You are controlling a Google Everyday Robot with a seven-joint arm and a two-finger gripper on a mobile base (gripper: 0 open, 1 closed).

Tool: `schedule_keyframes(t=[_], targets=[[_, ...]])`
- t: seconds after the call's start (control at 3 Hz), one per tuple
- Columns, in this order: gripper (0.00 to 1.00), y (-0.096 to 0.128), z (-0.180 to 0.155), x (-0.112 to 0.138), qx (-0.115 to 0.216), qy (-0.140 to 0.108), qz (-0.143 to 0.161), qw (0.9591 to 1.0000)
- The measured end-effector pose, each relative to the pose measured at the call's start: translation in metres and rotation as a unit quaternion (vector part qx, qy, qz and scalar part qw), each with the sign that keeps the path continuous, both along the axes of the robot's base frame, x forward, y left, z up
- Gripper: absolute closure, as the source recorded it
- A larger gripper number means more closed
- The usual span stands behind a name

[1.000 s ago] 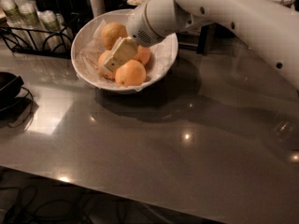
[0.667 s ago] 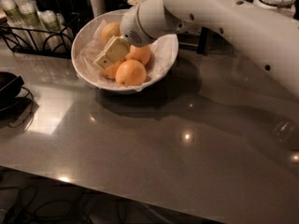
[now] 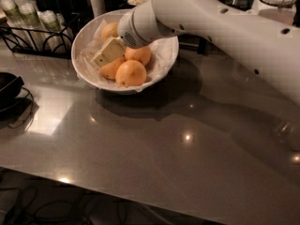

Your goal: Pick orange from white bowl

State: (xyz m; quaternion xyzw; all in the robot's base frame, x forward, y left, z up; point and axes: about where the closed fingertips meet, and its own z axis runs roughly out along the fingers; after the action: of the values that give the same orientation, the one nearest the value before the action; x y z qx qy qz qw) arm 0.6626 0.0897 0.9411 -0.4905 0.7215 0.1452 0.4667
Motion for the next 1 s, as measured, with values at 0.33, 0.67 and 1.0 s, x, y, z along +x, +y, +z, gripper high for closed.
schedule_keyframes(t=[0.33, 0.67, 1.0], targets=[[0.02, -0.009, 0.003, 0.019, -0.015, -0.015, -0.040, 0.9990], [0.03, -0.006, 0.004, 0.022, -0.018, -0.021, -0.041, 0.9988], [0.03, -0.003, 0.001, 0.034, -0.029, -0.028, -0.045, 0.9982]])
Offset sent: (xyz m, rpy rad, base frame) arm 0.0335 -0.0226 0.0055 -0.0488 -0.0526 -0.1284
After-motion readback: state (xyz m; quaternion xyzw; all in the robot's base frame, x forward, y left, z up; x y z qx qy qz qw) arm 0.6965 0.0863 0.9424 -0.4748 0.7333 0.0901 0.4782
